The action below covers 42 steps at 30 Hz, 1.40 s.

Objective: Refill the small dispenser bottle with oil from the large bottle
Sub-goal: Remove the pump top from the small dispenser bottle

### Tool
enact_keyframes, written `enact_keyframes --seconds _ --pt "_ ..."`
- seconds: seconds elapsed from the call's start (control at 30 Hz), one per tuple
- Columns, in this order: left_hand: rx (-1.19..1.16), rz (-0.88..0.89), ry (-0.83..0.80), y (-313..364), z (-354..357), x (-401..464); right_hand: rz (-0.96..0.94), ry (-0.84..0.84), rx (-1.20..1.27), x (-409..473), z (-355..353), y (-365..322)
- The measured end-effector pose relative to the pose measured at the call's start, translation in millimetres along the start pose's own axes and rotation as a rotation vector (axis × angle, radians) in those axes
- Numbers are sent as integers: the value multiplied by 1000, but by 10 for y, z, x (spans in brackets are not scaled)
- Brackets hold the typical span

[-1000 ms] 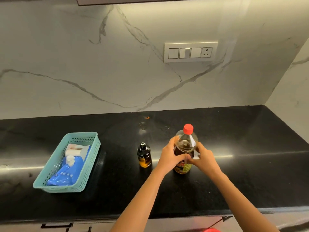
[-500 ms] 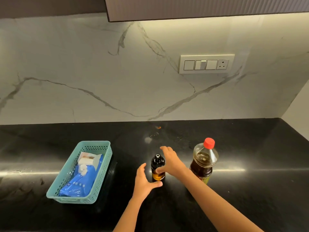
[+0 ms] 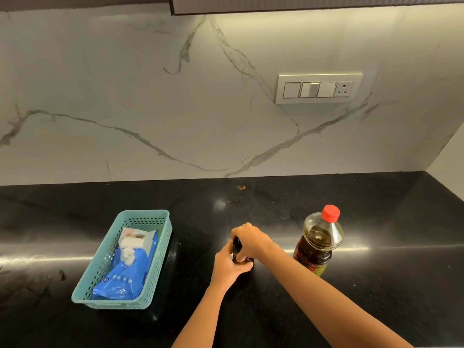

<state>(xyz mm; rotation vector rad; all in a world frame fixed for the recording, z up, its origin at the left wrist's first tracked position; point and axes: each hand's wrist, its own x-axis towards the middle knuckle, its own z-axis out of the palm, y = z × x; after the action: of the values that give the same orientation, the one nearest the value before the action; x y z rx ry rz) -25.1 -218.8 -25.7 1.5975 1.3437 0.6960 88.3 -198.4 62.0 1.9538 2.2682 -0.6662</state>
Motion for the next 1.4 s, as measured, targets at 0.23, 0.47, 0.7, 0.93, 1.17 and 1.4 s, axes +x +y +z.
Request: enact_keyframes --seconds 0.23,0.47,0.7,0.93,1.17,1.4 --pt "36 12 -42 -87 -202 -52 -172 -26 -57 -28 15 -83" --pt "52 19 -86 -199 -307 -66 -301 -105 -66 -27 -36 -114" --pt "43 47 -97 -180 -342 -119 -332 -184 -16 -74 -92 -95" --pt "43 55 -100 -218 -327 -126 -215 -10 -226 -111 -228 -196" --pt "49 52 -111 -200 -333 -126 -278 6 -151 -131 -269 -199" --pt "40 54 -116 -220 -334 -122 -271 48 30 -125 -309 -106"
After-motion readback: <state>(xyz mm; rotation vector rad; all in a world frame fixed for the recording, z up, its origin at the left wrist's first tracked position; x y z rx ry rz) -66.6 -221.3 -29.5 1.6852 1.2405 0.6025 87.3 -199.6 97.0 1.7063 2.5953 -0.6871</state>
